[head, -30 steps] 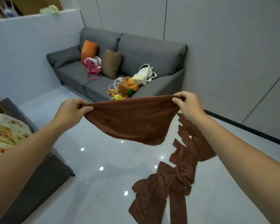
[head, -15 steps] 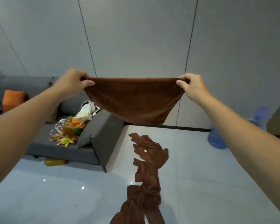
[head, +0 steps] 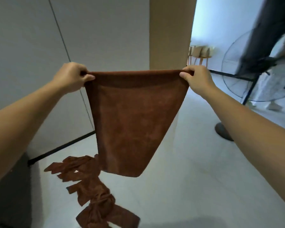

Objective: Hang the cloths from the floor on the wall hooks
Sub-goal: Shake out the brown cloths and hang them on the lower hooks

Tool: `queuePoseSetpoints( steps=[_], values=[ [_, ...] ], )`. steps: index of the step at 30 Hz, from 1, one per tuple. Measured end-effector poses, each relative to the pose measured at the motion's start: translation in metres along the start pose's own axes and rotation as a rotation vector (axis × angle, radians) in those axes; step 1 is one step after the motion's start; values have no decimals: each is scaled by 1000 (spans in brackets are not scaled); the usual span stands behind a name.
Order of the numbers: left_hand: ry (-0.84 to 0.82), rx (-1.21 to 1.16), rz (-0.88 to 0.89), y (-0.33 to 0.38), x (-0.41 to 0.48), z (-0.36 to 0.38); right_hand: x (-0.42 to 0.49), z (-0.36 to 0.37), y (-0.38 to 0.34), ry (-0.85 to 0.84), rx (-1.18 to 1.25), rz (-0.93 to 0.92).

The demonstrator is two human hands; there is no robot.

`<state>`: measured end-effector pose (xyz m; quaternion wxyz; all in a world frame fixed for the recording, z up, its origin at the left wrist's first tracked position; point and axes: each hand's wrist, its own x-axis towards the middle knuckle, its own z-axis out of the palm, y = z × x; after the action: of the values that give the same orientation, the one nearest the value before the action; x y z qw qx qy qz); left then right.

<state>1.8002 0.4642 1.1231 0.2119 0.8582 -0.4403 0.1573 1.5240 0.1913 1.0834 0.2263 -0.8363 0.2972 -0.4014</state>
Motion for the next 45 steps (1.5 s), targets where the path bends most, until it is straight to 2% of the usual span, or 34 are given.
queuePoseSetpoints(
  steps=[11, 15, 24, 31, 39, 45],
  values=[
    [-74, -226, 434, 323, 2, 46, -153, -293, 114, 361, -243, 323],
    [-97, -269, 597, 456, -38, 55, -229, -407, 148, 460, -346, 406],
    [-172, -378, 833, 732, -163, 75, -411, -634, 202, 598, -602, 541],
    [-220, -467, 980, 898, -246, 80, -523, -755, 222, 735, -699, 643],
    [-267, -574, 1165, 1053, -311, 95, -601, -850, 254, 895, -804, 760],
    [-407, -938, 1221, 1147, -334, 123, -614, -921, 300, 997, -913, 793]
  ],
)
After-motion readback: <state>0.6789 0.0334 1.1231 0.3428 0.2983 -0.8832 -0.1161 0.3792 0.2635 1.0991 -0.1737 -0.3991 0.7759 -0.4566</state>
